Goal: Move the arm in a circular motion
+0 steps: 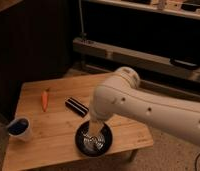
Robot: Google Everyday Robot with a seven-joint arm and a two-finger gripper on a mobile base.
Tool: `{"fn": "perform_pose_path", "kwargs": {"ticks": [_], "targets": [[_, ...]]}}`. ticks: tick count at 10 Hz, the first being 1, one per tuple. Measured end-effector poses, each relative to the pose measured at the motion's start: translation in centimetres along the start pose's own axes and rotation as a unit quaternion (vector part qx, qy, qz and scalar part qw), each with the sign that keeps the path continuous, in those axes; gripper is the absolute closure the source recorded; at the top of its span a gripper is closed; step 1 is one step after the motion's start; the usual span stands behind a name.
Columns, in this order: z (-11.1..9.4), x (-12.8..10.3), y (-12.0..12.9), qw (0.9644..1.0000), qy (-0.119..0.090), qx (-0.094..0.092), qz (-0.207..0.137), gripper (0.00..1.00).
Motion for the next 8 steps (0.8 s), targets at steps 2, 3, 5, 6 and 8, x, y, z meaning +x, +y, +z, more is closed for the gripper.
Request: {"fn": "perform_pose_path", "kwargs": {"ticks": [2, 3, 5, 6, 8], "targets": [[-1.4, -4.2, -3.1, 0.9989, -0.014, 0.007, -0.043, 0.20], [-2.2, -6.4, -5.5, 0.9972, -0.024, 0.008, -0.070, 0.20], [-3.1, -7.7, -9.4, 0.9961, -0.029, 0.013, -0.083, 0.20], [-3.2, -7.3, -11.5, 0.9967, -0.028, 0.015, -0.075, 0.20], [-2.6, -4.4, -15.6, 0.9987, -0.019, 0.017, -0.044, 0.20]]}}
